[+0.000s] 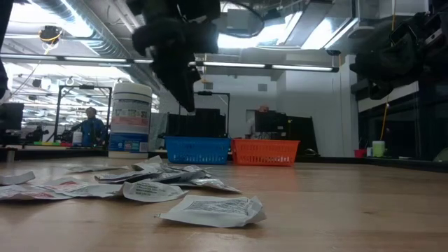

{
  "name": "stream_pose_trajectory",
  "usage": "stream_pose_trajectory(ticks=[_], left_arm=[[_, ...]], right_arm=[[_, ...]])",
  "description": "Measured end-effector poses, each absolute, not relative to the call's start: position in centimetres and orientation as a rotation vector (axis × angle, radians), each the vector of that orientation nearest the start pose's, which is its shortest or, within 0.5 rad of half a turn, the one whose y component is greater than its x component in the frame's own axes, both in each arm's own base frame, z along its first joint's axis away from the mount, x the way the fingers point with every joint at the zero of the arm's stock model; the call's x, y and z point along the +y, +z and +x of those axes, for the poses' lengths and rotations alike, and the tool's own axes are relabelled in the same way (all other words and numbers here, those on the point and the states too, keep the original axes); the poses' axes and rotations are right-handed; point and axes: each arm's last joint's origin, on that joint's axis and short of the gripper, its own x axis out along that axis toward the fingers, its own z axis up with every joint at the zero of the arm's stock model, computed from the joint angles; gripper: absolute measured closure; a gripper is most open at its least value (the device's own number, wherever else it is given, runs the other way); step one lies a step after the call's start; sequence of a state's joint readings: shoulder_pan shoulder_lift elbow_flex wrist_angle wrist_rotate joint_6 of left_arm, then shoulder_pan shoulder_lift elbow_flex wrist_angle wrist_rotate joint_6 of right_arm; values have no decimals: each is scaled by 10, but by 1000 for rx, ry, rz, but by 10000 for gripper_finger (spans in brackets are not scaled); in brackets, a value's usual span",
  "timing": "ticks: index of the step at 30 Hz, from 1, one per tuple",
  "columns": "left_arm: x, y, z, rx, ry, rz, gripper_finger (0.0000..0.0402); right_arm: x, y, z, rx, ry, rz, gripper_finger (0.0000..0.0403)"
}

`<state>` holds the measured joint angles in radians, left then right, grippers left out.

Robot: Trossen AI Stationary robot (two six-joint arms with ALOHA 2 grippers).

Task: Pick & Place First Aid Supplies
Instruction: Put the bandage pack into the top orange bin

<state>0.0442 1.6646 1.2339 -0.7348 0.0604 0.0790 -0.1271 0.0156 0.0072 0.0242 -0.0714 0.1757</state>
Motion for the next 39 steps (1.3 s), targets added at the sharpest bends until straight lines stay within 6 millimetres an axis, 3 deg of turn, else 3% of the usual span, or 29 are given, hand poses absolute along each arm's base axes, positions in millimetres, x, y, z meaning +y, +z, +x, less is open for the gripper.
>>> stream_pose_trajectory(ticks=[16,22,29,39], left_arm=[[-68,226,312,1252,-360,317,247],[-101,209,295,1270,-501,450,245],[-100,185,289,1290,-273,373,248],[-100,152,297,1301,-120,462,247]], right_arm=[[-10,167,98,-21,-54,174,303],[-10,167,98,-20,-54,174,303],[-10,167,98,-21,-54,174,303],[-10,167,98,-21,-54,174,303]])
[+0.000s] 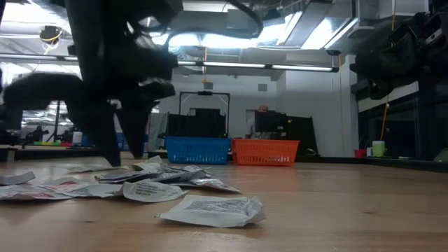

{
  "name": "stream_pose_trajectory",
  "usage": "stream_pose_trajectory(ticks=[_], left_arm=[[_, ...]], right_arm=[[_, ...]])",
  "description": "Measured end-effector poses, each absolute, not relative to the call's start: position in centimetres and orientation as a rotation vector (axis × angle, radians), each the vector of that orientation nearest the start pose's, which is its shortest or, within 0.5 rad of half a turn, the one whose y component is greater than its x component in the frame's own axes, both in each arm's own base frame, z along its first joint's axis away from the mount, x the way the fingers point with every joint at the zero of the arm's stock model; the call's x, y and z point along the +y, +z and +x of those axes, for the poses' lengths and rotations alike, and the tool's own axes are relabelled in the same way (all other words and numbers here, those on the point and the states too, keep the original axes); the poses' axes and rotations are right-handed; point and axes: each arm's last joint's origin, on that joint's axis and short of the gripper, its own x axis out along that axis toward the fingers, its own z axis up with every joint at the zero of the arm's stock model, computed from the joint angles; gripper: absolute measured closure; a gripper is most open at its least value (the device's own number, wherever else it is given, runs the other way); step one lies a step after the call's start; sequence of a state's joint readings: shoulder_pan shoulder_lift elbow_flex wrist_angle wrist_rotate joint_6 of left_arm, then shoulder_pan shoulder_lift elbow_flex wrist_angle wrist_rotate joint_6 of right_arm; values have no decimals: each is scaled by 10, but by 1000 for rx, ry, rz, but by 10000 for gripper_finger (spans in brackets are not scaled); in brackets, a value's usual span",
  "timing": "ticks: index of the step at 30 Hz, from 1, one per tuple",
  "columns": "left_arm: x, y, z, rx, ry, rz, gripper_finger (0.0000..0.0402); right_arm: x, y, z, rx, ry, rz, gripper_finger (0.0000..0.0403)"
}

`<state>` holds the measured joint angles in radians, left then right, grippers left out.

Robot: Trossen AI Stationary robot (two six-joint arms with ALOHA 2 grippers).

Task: Pick & Place First Aid Supplies
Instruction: Put the bandage pack into the top orange bin

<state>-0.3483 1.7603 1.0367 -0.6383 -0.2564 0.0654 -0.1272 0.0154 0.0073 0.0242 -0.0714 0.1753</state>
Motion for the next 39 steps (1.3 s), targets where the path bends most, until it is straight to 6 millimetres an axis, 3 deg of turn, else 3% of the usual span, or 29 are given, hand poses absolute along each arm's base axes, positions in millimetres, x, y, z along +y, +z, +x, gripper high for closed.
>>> stream_pose_trajectory(ticks=[7,13,22,26,31,39], left_arm=[[-101,131,304,1311,-53,526,259],[-100,128,306,1310,-20,547,278],[-98,127,306,1313,3,532,385],[-99,127,305,1317,7,500,398],[-97,138,299,1320,34,418,399],[-94,178,289,1212,87,295,400]], right_arm=[[-10,167,98,-20,-54,174,303],[-10,167,98,-20,-54,174,303],[-10,167,98,-21,-54,174,303],[-10,167,98,-21,-54,174,303],[-10,167,98,-21,-54,174,303],[-10,167,98,-21,-54,174,303]])
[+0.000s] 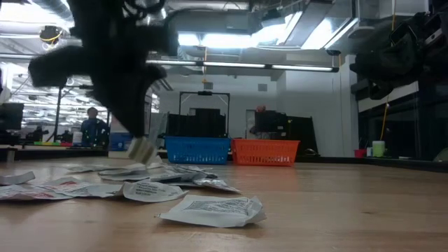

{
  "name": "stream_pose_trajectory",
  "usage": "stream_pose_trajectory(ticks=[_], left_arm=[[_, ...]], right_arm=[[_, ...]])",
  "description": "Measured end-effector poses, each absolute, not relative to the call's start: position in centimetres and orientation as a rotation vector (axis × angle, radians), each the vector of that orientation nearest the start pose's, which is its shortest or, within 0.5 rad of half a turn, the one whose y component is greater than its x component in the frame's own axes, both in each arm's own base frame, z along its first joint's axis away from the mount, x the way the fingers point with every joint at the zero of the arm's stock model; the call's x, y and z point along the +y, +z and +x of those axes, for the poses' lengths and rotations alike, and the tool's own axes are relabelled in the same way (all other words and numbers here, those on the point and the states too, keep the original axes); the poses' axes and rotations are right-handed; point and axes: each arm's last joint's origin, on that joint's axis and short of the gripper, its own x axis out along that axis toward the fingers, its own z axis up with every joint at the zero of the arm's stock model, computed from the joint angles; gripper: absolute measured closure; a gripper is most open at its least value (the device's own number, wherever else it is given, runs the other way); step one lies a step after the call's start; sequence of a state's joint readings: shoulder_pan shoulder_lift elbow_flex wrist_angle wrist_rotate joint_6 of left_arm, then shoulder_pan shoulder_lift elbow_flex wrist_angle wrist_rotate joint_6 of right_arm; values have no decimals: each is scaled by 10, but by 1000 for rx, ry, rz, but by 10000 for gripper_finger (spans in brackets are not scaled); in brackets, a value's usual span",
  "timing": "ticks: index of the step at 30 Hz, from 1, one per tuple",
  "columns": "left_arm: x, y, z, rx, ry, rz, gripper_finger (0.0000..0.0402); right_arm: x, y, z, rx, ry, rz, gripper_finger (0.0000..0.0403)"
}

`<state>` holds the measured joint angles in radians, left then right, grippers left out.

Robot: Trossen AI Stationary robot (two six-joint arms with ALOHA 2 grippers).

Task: Pick & Place First Aid Supplies
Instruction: Put the bandage pack into the top orange bin

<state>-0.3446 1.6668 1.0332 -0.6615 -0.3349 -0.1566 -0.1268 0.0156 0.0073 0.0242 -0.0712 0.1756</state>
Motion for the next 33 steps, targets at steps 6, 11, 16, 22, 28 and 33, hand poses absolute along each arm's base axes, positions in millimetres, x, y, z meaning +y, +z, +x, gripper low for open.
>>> stream_pose_trajectory(ticks=[6,11,16,22,28,33], left_arm=[[-94,196,285,1149,74,202,400],[-89,207,288,1079,97,138,399],[-83,212,294,1014,127,73,399],[-71,216,304,941,160,24,399],[-51,221,315,852,218,-35,399],[-35,225,322,790,253,-66,399]], right_arm=[[-10,167,98,-20,-54,174,303],[-10,167,98,-21,-54,174,303],[-10,167,98,-21,-54,174,303],[-10,167,98,-20,-54,174,303],[-10,167,98,-21,-54,174,303],[-10,167,98,-21,-55,174,303]])
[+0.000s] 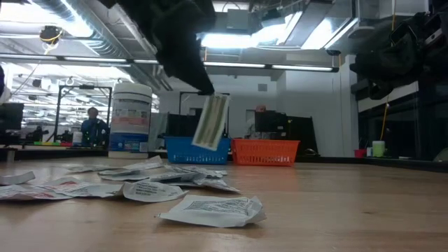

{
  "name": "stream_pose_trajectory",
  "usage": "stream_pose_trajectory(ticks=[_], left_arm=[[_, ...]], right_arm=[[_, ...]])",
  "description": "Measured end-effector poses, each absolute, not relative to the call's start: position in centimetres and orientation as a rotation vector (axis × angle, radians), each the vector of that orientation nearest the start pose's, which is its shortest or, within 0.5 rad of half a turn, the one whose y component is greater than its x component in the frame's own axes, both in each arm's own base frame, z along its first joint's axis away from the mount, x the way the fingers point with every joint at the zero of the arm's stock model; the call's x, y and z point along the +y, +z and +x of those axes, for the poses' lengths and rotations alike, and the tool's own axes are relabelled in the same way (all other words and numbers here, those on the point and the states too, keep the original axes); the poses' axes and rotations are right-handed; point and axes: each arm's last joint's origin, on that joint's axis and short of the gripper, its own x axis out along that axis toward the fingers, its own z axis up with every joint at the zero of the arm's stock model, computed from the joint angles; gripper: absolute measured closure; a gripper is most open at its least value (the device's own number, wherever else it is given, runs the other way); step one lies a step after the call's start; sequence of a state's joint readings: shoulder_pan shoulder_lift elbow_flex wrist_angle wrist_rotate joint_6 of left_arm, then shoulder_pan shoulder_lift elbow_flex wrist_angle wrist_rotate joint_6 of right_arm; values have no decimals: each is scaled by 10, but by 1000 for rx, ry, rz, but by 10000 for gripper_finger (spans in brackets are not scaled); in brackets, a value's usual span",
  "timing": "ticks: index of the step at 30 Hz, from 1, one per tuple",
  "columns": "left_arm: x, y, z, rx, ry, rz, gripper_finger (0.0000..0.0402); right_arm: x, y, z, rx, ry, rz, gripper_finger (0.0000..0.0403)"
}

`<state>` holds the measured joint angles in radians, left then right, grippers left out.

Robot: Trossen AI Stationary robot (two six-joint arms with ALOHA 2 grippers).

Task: Pick & Place First Aid Supplies
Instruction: Put the bandage pack into the top orange bin

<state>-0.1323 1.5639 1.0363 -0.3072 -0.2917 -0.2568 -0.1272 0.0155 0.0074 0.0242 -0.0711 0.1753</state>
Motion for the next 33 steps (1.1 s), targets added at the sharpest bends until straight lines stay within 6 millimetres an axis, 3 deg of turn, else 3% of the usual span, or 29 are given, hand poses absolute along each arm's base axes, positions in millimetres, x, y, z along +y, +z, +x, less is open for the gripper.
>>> stream_pose_trajectory(ticks=[6,18,26,33], left_arm=[[-19,220,328,803,237,-70,399],[-26,161,344,975,297,185,399],[-29,156,346,995,255,277,399],[-28,167,344,964,231,260,375]], right_arm=[[-10,167,98,-21,-54,174,303],[-10,167,98,-21,-54,174,303],[-10,167,98,-20,-54,174,303],[-10,167,98,-21,-54,174,303]])
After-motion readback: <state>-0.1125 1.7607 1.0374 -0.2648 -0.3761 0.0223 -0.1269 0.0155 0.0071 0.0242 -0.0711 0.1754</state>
